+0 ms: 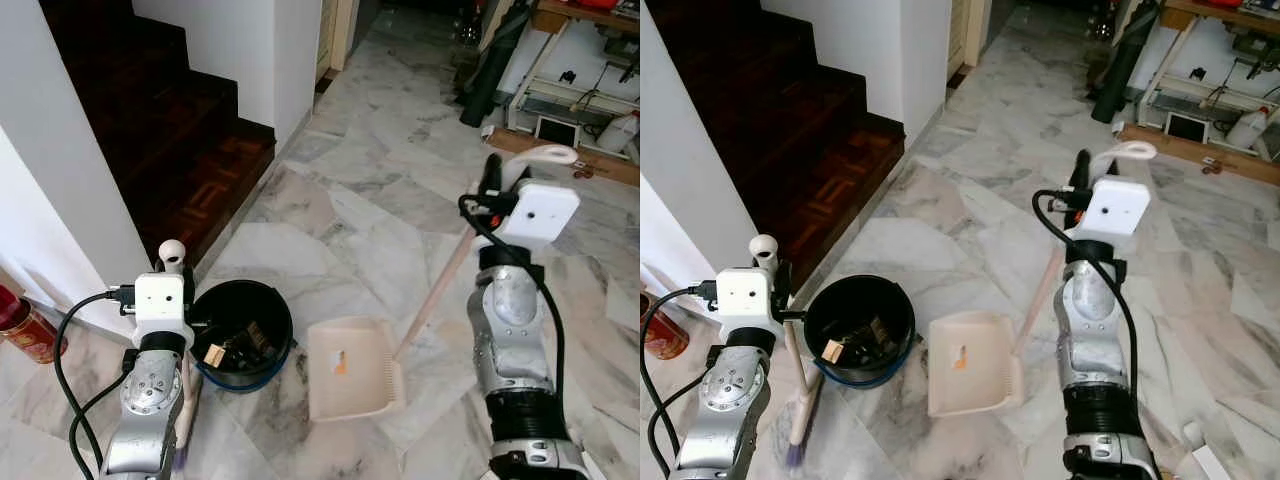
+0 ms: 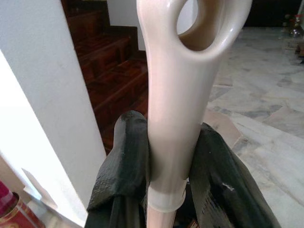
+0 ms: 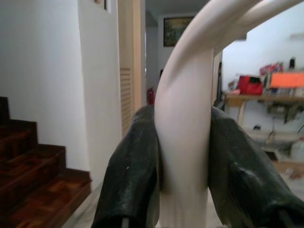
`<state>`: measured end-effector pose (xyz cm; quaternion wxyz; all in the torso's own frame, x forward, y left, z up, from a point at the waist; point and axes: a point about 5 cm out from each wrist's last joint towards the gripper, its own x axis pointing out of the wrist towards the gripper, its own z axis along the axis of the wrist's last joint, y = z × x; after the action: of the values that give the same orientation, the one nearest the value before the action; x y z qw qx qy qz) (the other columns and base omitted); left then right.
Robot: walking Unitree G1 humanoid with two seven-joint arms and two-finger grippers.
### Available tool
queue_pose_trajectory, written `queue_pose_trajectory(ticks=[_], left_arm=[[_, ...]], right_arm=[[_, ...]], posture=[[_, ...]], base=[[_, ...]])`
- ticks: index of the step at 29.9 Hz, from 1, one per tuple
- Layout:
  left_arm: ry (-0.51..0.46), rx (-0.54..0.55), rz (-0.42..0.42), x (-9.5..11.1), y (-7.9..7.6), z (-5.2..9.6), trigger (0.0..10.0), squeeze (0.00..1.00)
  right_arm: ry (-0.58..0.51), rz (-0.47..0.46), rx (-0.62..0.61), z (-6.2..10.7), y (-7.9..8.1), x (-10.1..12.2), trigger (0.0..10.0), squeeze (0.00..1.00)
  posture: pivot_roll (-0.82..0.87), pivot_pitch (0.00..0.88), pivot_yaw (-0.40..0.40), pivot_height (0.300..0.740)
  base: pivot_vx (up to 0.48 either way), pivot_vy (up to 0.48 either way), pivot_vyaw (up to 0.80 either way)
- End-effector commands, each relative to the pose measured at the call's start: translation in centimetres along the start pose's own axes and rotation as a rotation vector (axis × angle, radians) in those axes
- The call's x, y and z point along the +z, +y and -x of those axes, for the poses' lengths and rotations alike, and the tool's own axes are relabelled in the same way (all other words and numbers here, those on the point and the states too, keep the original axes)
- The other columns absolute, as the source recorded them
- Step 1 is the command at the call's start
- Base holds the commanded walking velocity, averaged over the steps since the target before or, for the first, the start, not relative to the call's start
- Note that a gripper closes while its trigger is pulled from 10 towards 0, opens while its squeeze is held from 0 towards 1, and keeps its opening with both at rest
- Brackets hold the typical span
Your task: Sweep floor
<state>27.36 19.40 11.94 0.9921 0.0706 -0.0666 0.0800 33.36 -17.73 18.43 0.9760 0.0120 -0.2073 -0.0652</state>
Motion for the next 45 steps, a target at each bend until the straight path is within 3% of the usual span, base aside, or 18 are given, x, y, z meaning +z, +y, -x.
queue_pose_trajectory(ticks=[1,9,21,26,35,45], left_arm=[[-0.061,-0.013,0.058,1.1,-0.6,0.0,10.0,0.0],[-0.053,-0.002,0.089,0.9,-1.1,0.1,10.0,0.0],[-0.06,-0.01,0.099,1.0,-1.9,-0.6,10.0,0.0],[-0.055,-0.019,0.102,0.8,-2.7,-0.6,10.0,0.0],[-0.07,-0.026,0.098,1.2,-2.8,-1.3,10.0,0.0],[-0.066,-0.029,0.093,1.0,-2.8,-1.0,10.0,0.0]], right_arm=[[-0.017,-0.009,0.013,0.0,-0.1,0.4,10.0,0.0],[0.008,-0.034,0.034,0.3,-0.5,-0.1,10.0,0.0],[0.017,-0.053,0.025,-0.7,-0.7,-0.2,10.0,0.0],[0.066,-0.049,0.007,-0.4,-1.4,-1.2,10.0,0.0],[0.073,-0.054,-0.006,-0.6,-1.7,-1.4,10.0,0.0],[0.085,-0.057,-0.004,-0.5,-1.5,-1.7,10.0,0.0]], posture=[[0.11,0.062,-0.106,0.74],[0.11,0.051,-0.122,0.74],[0.09,0.073,-0.142,0.74],[0.08,0.072,-0.145,0.74],[0.08,0.074,-0.141,0.74],[0.08,0.088,-0.139,0.74]], base=[[0.0,0.0,0.0],[0.0,0.0,0.0],[0.0,0.0,0.0],[0.0,0.0,0.0],[0.0,0.0,0.0],[0.0,-0.147,0.0]])
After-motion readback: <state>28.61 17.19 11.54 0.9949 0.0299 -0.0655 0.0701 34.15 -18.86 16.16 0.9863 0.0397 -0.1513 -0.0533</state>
